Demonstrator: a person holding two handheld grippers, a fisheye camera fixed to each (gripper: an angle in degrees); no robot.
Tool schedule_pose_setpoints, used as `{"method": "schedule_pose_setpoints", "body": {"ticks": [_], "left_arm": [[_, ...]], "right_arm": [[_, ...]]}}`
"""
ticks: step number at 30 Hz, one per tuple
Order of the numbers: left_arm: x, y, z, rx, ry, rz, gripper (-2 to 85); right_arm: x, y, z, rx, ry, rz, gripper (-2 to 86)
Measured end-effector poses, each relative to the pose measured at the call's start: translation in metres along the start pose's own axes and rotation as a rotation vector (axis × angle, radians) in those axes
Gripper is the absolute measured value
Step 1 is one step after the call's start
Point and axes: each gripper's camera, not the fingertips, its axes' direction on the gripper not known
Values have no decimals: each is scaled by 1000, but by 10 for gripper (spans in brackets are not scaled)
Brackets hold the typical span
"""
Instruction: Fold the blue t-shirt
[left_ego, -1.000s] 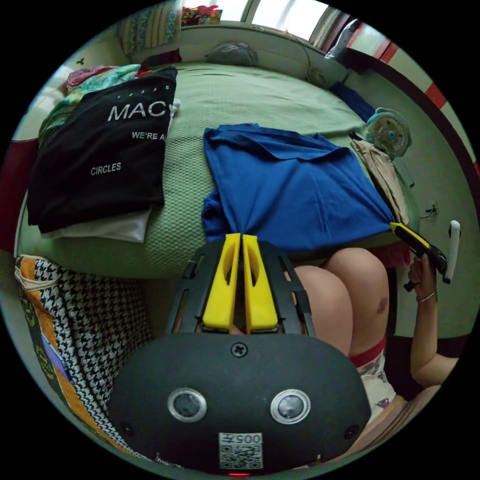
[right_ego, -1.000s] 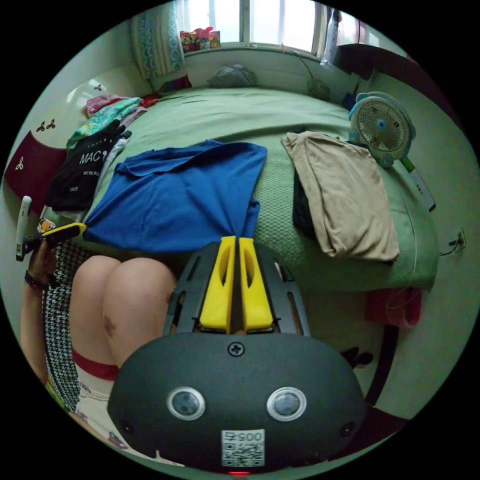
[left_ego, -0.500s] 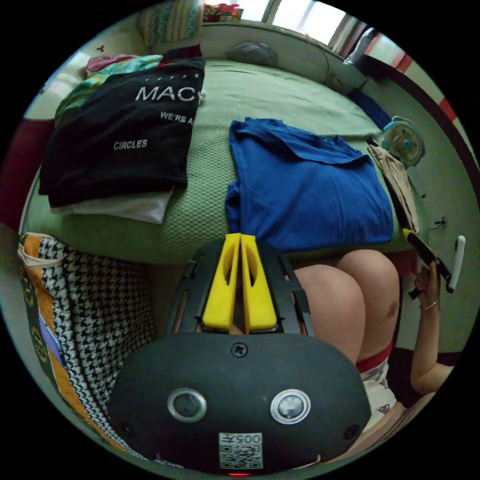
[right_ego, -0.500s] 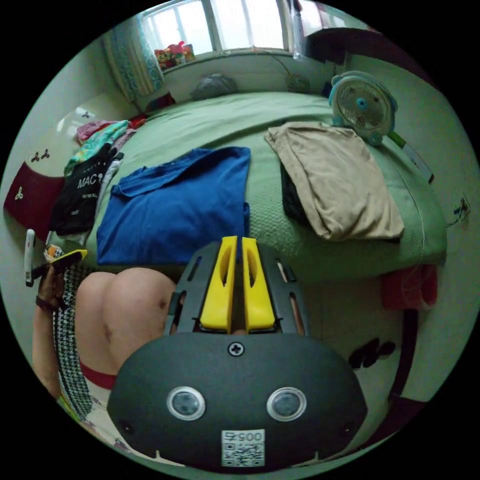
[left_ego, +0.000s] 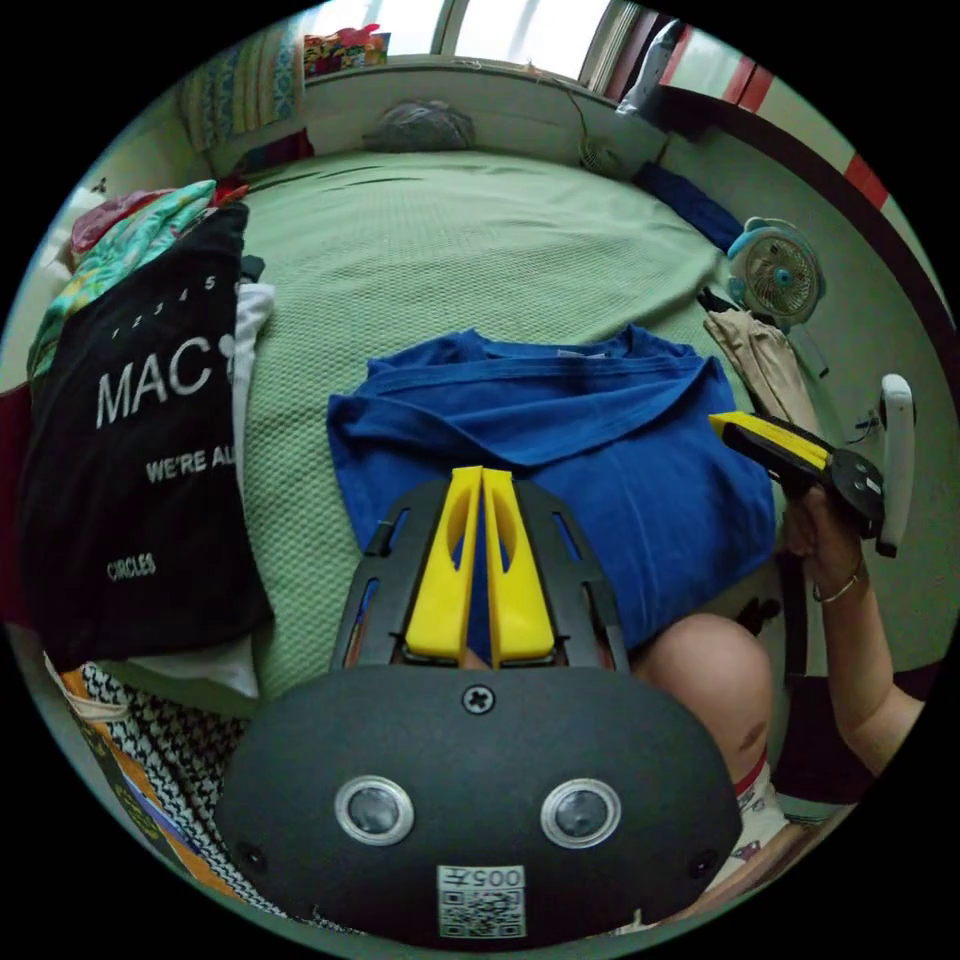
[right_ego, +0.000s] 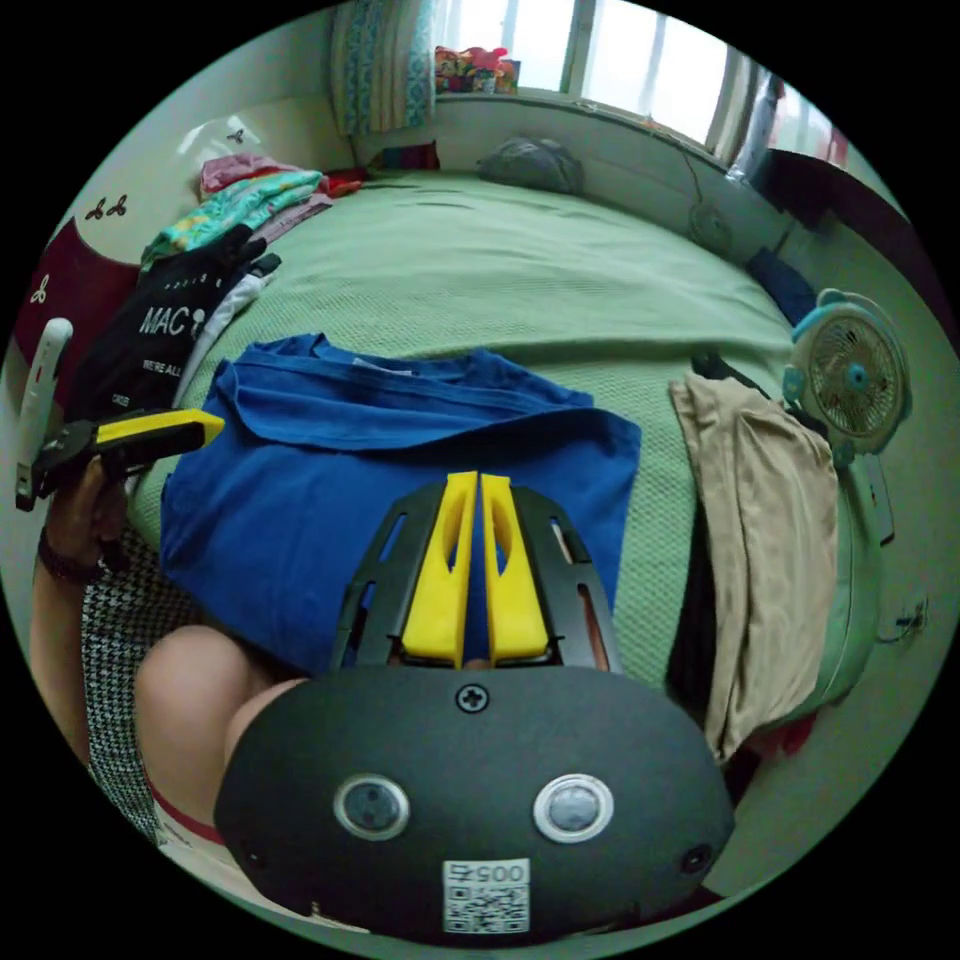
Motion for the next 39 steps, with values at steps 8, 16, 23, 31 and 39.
{"method": "schedule_pose_setpoints", "body": {"ticks": [8, 16, 23, 31, 39], "left_arm": [[19, -44, 28, 19, 26, -9, -3], [34, -70, 34, 48, -36, -80, -3], [84, -44, 33, 22, -46, -19, -4], [160, -18, 11, 28, 8, 71, 3], [294, 3, 4, -18, 186, 319, 65]], "right_arm": [[10, -40, 17, 65, -39, -4, -10], [34, -61, 27, 4, 27, 34, -10], [59, -2, -4, 15, -14, 83, -10], [100, 110, -50, -28, 8, 253, -10], [137, 179, -85, -34, -40, 390, -10]]}}
